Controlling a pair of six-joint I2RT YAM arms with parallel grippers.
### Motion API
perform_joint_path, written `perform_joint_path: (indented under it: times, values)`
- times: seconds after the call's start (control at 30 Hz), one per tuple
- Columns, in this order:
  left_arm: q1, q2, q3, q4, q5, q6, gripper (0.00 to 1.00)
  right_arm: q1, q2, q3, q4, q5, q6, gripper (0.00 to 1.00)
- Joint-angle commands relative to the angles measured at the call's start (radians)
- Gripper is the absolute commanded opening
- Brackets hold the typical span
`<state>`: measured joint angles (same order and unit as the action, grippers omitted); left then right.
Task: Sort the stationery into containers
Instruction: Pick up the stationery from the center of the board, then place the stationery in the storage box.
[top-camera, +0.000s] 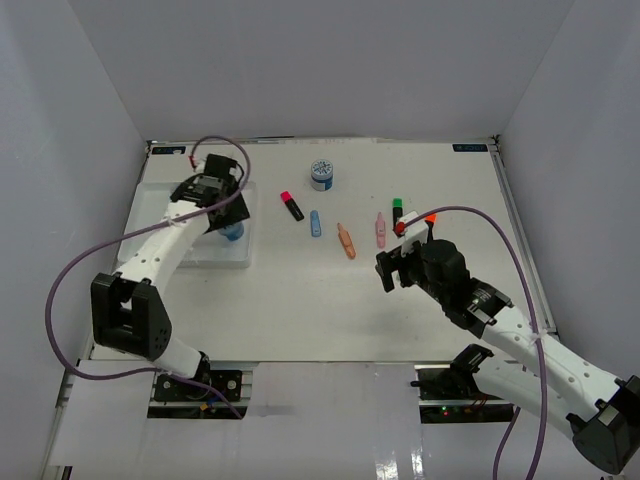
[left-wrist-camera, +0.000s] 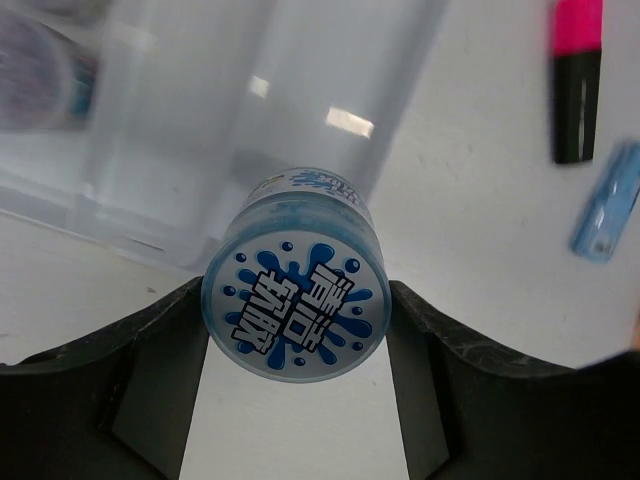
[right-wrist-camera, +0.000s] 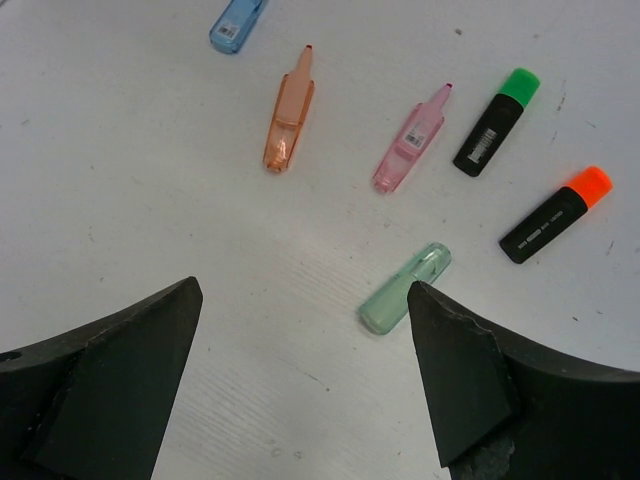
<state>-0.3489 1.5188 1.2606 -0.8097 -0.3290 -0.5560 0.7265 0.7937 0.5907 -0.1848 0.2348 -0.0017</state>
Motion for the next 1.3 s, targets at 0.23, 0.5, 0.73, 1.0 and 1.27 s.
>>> perform_joint_path:
  times: [0.23, 0.5, 0.73, 1.0, 1.27]
  values:
    - [0.525, 0.108, 0.361, 0.003, 0.021, 0.133, 0.48, -0.004, -0.047, 0.018, 0.007, -0.156, 0.019, 0.9]
    - [0.66, 0.371, 0.588, 0.029, 0.063, 0.12, 0.5, -0.004, -0.071, -0.009, 0.01, -0.186, 0.019, 0.9]
    - [0.677, 0.584, 0.756, 0.052, 0.084, 0.108, 0.5, -0.002, -0.018, -0.005, 0.013, -0.187, 0.006, 0.9]
    - [0.679, 0.725, 0.818, 0.095, 0.074, 0.111, 0.5, -0.004, 0.021, -0.002, 0.013, -0.166, 0.006, 0.9]
    - [0.679, 0.736, 0.81, 0.103, 0.104, 0.108, 0.78, -0.004, 0.052, 0.008, 0.01, -0.169, 0.006, 0.9]
